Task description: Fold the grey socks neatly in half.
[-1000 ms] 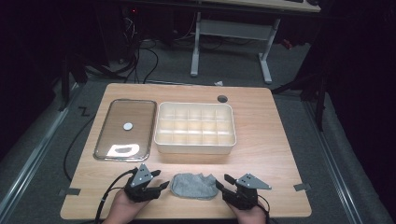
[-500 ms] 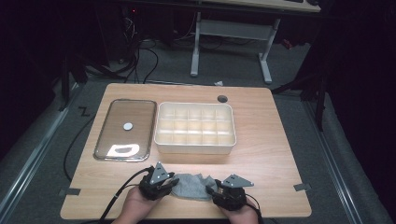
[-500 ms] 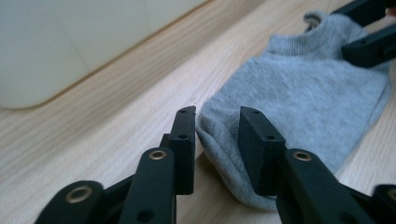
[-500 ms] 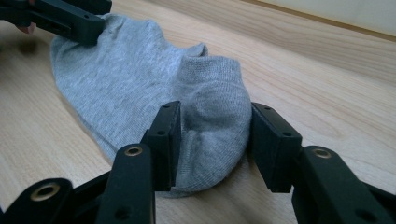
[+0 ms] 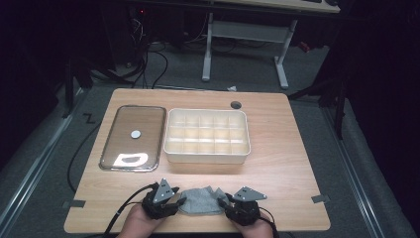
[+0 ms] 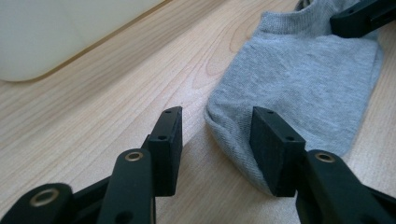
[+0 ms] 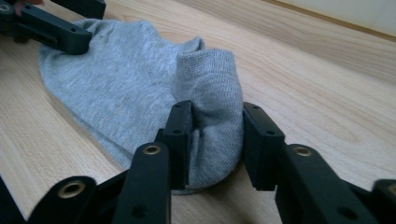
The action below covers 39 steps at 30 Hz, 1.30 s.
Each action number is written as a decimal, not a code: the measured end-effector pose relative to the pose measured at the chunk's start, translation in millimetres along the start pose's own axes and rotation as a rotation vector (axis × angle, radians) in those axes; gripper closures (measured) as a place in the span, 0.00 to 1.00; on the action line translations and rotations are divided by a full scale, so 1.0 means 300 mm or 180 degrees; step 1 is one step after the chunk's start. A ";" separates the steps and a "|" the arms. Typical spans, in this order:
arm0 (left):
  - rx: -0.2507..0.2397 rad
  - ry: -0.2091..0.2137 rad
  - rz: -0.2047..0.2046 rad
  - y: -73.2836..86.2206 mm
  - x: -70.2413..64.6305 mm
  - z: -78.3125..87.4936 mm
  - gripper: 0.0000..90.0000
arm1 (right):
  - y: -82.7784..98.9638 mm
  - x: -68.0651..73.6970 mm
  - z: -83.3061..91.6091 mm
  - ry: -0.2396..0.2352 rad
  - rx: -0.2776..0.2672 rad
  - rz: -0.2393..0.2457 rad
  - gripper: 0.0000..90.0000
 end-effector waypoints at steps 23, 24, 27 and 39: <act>0.0128 -0.0042 0.0031 -0.017 -0.006 -0.004 0.57 | -0.027 -0.006 0.048 -0.0242 -0.0280 -0.0192 0.94; 0.0143 -0.0007 0.0082 -0.028 -0.007 -0.004 0.56 | -0.027 -0.005 0.048 -0.0237 -0.0272 -0.0182 0.94; -0.0155 0.0287 0.0309 -0.089 -0.026 0.014 0.64 | -0.026 -0.009 0.046 -0.0232 -0.0262 -0.0169 0.94; 0.0286 0.0299 0.0216 -0.169 -0.135 -0.174 0.94 | -0.020 -0.028 0.041 -0.0264 -0.0278 -0.0270 0.94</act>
Point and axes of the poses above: each handheld gripper's, and its own axes: z roughly backward along the jaws, y roughly out of its underside, x roughly to its left, the point moved 4 cm from there along -z, roughly forward along the jaws, and after that the axes turned 4 degrees about z, right-handed, at the moved point
